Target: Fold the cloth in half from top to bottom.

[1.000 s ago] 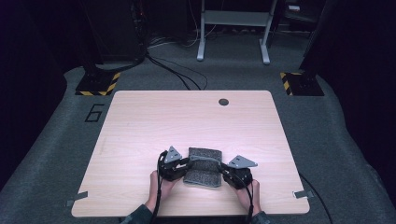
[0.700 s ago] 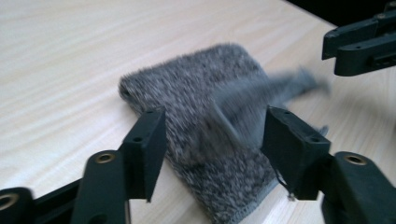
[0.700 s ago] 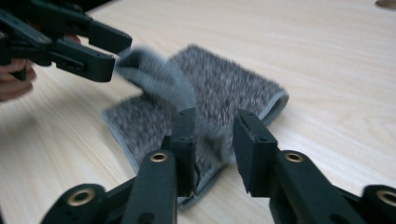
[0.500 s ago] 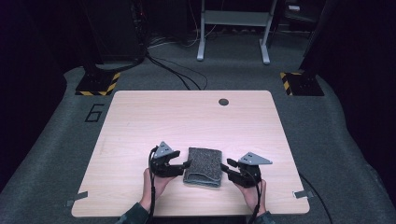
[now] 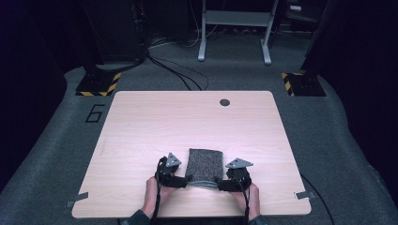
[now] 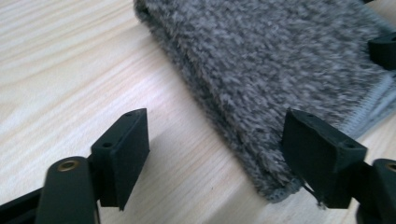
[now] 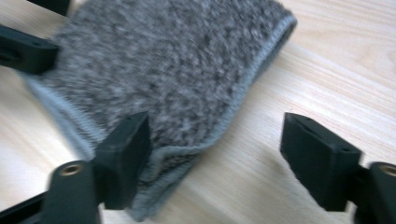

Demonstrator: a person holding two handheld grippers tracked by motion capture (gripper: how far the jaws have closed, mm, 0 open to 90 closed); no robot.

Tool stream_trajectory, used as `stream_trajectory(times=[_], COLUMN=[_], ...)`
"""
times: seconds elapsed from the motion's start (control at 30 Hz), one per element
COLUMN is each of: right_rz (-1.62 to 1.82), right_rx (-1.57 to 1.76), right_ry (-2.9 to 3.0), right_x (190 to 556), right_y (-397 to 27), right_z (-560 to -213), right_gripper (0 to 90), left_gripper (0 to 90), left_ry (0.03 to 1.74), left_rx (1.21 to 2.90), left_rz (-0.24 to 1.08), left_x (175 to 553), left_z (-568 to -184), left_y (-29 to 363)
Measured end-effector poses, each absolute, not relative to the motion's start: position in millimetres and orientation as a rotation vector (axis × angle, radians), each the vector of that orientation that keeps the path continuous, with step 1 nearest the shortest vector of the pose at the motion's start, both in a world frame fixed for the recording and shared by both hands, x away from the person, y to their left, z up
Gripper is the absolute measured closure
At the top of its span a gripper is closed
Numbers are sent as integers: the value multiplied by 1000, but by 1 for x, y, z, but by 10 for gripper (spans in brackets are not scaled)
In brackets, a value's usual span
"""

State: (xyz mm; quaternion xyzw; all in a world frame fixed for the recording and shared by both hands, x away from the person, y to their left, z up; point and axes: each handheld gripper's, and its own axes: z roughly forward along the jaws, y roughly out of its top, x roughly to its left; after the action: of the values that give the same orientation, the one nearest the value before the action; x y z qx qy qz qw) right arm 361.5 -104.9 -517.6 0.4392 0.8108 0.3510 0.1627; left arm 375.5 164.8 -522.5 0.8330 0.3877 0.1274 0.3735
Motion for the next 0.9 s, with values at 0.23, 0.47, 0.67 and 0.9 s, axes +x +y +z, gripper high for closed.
stream_trajectory(times=[0.23,0.47,0.67,0.9], right_rz=[954,925,918,916], right_rx=[1270,1251,1257,1250], right_ry=[2324,2345,2343,2348], right_x=[370,388,402,412], right_y=[-101,-105,-107,-107], right_z=[-522,-525,-525,-525], right_gripper=[122,0,0,0], left_gripper=[181,126,107,104], left_ry=[1016,1012,1026,1037], left_rx=[2135,2151,2132,2137], left_rz=[428,491,468,467], left_x=[370,368,378,390], left_z=[-525,-525,-528,-527], left_y=[160,154,154,154])
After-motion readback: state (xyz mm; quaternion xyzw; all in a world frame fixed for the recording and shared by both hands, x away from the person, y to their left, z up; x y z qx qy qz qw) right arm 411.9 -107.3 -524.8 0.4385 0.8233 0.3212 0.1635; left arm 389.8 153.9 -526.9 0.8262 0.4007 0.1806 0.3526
